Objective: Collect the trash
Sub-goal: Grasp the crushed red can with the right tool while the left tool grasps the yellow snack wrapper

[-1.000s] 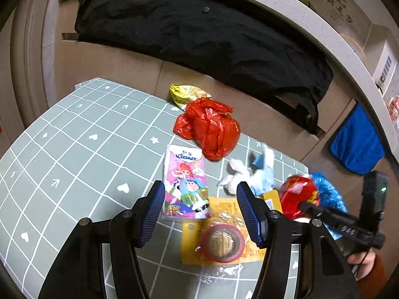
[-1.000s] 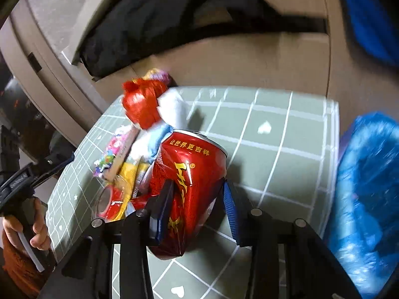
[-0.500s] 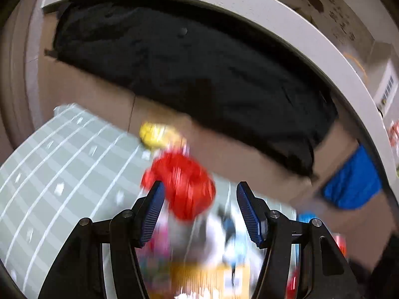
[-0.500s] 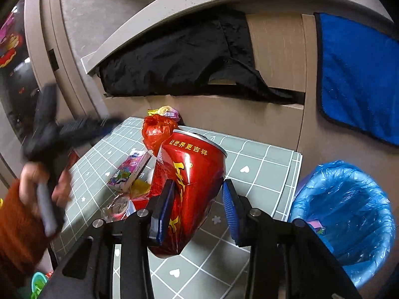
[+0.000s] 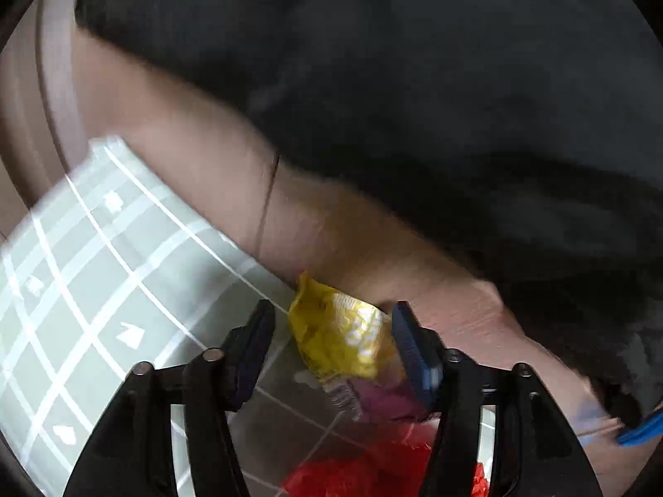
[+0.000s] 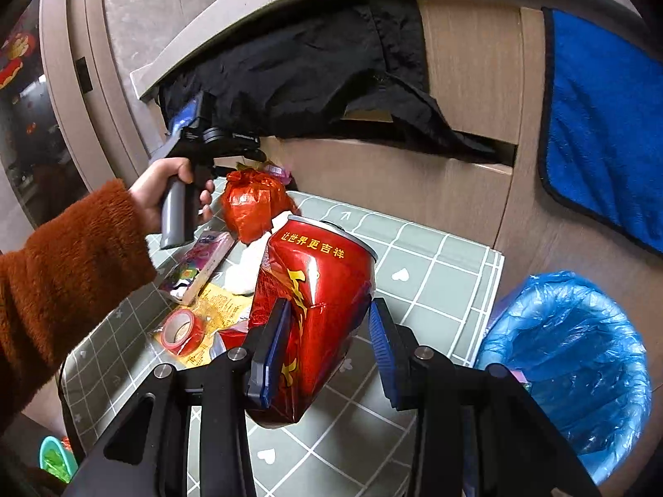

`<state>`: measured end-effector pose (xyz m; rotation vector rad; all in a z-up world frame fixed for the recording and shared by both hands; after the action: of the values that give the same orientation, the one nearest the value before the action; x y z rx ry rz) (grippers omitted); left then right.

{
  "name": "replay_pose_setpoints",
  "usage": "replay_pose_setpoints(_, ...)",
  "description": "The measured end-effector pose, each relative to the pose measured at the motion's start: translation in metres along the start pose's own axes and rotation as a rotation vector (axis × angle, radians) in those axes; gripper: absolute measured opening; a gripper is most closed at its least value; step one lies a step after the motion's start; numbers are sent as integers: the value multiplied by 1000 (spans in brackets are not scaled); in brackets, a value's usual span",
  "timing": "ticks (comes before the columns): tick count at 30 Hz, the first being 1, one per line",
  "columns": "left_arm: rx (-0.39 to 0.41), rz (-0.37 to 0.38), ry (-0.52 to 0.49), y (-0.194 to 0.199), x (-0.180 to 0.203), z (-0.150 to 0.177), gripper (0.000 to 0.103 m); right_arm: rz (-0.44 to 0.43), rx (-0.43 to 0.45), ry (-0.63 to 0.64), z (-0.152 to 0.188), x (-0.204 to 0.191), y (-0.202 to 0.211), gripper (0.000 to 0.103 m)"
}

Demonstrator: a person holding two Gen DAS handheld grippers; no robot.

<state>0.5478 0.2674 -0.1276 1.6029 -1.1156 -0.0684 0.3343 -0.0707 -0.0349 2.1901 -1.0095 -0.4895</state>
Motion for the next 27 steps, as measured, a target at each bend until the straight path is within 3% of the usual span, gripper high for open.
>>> replay_pose_setpoints(1,-30,16,18,-3,-6,4,28,-2,-2,3,0,-1,-2,35)
replay_pose_setpoints(5,-16,38,-62,16,-13,22,19,-3,5,8,-1,-4,-4,35)
replay_pose_setpoints(10,21,123,-99,76,-20,52,18,-3,41,-3,-7,-7,4,35)
replay_pose_setpoints(19,258,200,-197,221,-24,103,17,17,126,4,-20,-19,42,35)
replay_pose_setpoints(22,328,222,-233,264,-9,115,17,27,152,17,-27,-21,56,35)
replay_pose_setpoints(27,384,252,-342,303,28,155,17,75,204,26,-41,-14,84,35)
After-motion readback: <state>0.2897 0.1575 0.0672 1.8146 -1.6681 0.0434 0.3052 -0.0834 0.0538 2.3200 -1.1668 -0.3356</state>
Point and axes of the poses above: each gripper's, at about its wrist camera, not at the fingertips, and y roughly against the way its jaws point, x to its right, z to its underside, the point moved 8 cm from there along -y, roughly the way its jaws point, and after that the axes turned 13 degrees about y, right-handed, at the moved point
